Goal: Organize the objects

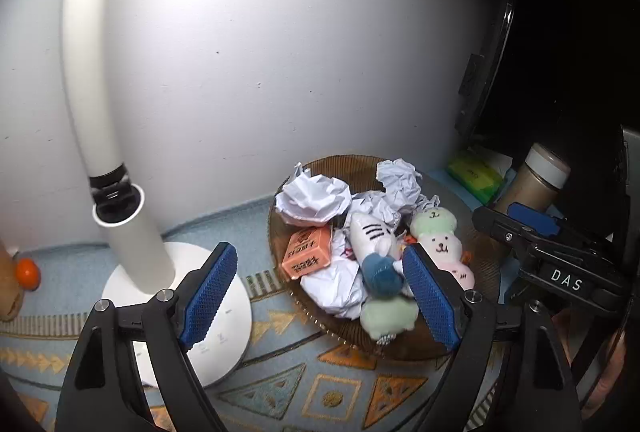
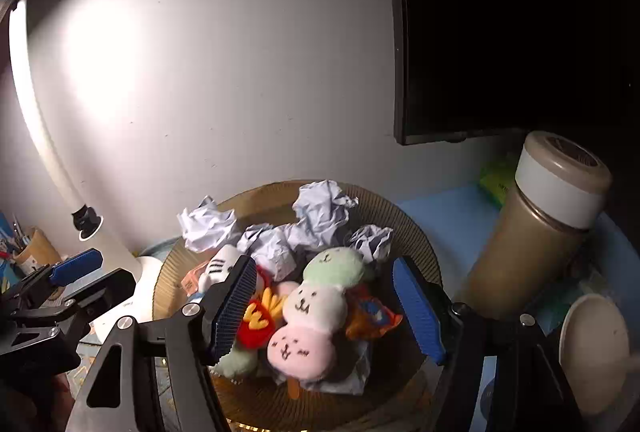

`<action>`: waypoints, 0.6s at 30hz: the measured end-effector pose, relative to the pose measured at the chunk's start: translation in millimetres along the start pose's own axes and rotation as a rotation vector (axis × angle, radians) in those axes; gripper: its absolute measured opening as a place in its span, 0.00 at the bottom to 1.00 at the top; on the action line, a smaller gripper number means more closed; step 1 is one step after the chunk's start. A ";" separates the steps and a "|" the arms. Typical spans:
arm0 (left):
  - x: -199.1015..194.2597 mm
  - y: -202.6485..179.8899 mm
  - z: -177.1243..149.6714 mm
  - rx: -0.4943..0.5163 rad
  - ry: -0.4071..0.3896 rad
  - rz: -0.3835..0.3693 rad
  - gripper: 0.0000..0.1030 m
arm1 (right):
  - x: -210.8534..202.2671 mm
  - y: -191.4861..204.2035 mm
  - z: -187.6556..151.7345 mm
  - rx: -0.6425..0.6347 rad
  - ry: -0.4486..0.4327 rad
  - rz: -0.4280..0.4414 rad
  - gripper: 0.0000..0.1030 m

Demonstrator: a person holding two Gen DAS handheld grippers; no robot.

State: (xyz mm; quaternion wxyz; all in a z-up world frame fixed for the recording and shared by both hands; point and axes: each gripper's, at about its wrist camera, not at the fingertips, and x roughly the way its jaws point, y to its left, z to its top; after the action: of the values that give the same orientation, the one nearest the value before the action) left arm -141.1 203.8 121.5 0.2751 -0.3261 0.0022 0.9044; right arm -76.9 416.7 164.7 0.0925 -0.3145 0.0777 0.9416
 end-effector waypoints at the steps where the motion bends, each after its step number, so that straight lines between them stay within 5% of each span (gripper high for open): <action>1: -17.4 2.0 -8.4 0.012 -0.006 0.017 0.82 | -9.8 5.1 -7.2 -0.008 0.002 0.008 0.69; 6: -116.8 26.6 -37.3 0.031 -0.043 0.128 0.82 | -61.8 45.5 -55.3 -0.025 0.031 0.072 0.81; 9: -181.3 61.6 -63.9 -0.019 -0.060 0.220 1.00 | -79.9 70.5 -89.3 -0.030 0.089 0.147 0.82; 11: -216.3 81.4 -84.9 -0.077 -0.067 0.253 0.99 | -76.0 88.8 -114.6 -0.027 0.151 0.189 0.82; 15: -239.7 106.0 -120.9 -0.136 -0.049 0.414 0.99 | -53.5 126.5 -163.0 -0.056 0.267 0.223 0.82; 18: -219.1 115.3 -158.0 -0.186 -0.012 0.421 0.99 | -39.9 144.9 -184.0 -0.092 0.283 0.211 0.82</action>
State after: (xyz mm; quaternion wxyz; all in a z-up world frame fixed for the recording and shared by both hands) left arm 33.7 -31.7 106.4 0.0488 -0.3372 -0.0149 0.9401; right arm 28.5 233.4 56.3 -0.0332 -0.4376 0.0792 0.8950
